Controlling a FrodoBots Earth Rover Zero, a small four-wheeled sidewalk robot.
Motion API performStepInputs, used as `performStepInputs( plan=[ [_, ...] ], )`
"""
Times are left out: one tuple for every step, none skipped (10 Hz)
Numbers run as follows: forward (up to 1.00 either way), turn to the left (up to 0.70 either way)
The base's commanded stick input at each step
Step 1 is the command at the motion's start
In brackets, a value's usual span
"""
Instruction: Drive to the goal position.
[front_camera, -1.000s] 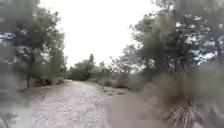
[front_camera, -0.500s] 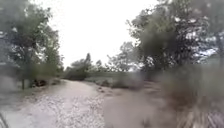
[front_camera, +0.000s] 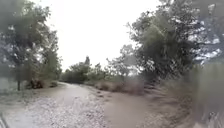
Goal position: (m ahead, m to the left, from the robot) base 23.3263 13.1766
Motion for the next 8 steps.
performStepInputs(
  plan=[
    [0.45, 0.27],
    [0.45, 0.27],
    [0.45, 0.27],
    [0.45, 0.27],
    [0.45, 0.22],
    [0.45, 0.0],
    [0.45, 0.0],
    [0.45, 0.0]
  ],
)
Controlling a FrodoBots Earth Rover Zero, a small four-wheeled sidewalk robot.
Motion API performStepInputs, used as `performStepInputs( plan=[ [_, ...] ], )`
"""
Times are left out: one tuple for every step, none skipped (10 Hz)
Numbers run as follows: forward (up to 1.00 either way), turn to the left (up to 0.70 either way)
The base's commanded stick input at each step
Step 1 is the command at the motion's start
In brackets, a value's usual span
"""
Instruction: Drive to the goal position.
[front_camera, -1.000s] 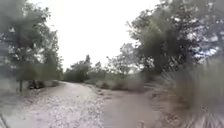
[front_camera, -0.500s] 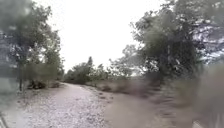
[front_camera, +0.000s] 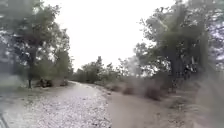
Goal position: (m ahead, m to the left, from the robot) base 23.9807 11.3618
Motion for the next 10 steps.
performStepInputs(
  plan=[
    [0.45, 0.0],
    [0.45, 0.0],
    [0.45, 0.0],
    [0.45, 0.0],
    [0.45, 0.0],
    [0.45, 0.0],
    [0.45, 0.0],
    [0.45, 0.0],
    [0.45, 0.0],
    [0.45, 0.0]
  ],
)
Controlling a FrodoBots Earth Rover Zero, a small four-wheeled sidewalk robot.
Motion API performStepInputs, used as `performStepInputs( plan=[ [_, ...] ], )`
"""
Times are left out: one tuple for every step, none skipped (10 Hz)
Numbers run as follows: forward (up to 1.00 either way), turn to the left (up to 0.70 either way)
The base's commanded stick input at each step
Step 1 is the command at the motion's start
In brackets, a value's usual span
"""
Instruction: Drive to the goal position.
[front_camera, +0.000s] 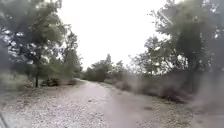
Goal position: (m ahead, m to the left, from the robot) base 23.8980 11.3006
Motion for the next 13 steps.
performStepInputs(
  plan=[
    [0.45, 0.0],
    [0.45, 0.0],
    [0.45, 0.0],
    [0.45, 0.0],
    [0.45, 0.0],
    [0.45, 0.0],
    [0.45, 0.0],
    [0.45, 0.0],
    [0.45, 0.0],
    [0.45, 0.0],
    [0.45, 0.0],
    [0.45, 0.0],
    [0.45, 0.0]
  ],
)
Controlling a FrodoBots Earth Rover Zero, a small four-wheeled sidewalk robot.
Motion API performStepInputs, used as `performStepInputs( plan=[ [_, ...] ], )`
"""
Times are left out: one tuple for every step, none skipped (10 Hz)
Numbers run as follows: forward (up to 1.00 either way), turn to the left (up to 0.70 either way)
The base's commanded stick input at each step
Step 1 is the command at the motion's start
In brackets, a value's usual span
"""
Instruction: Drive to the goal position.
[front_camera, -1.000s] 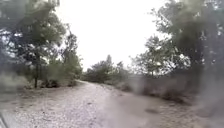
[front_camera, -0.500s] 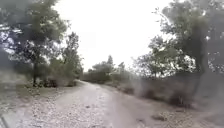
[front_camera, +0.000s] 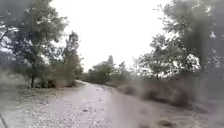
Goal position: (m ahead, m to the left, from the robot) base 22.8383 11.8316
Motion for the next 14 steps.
performStepInputs(
  plan=[
    [0.45, 0.0],
    [0.45, 0.0],
    [0.45, 0.0],
    [0.45, 0.0],
    [0.45, 0.0],
    [0.45, 0.0],
    [0.45, 0.0],
    [0.45, 0.0],
    [0.45, 0.0],
    [0.45, 0.0],
    [0.45, 0.0],
    [0.45, 0.0],
    [0.45, 0.0],
    [0.45, 0.0]
  ],
)
